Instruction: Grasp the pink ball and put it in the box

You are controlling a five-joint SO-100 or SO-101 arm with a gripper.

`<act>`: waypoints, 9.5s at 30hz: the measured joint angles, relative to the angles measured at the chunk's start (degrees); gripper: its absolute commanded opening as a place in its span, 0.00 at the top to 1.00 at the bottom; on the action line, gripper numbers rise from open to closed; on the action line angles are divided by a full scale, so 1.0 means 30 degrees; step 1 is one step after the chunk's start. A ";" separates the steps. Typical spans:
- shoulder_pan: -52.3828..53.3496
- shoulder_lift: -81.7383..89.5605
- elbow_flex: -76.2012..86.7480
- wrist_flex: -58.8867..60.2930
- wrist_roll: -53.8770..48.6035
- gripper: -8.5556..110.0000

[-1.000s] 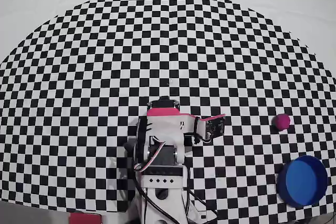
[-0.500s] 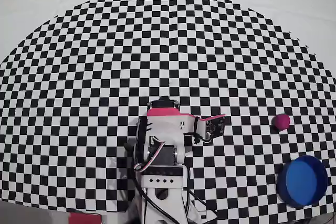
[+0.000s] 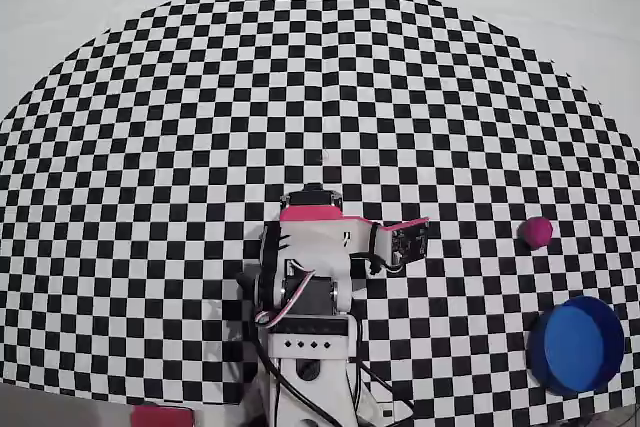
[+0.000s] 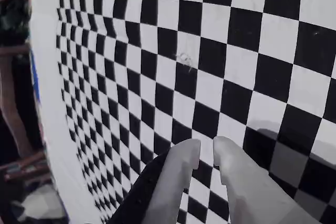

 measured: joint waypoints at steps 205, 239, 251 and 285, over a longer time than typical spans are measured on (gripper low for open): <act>0.4014 -0.1055 0.0000 -1.0840 -2.7246 0.68; 1.0928 -0.1230 0.0000 -1.1162 -2.7246 0.68; 1.3740 -0.1230 0.0000 -1.1279 -2.7246 0.68; 1.9512 -0.1230 0.0000 -1.1279 -2.7246 0.69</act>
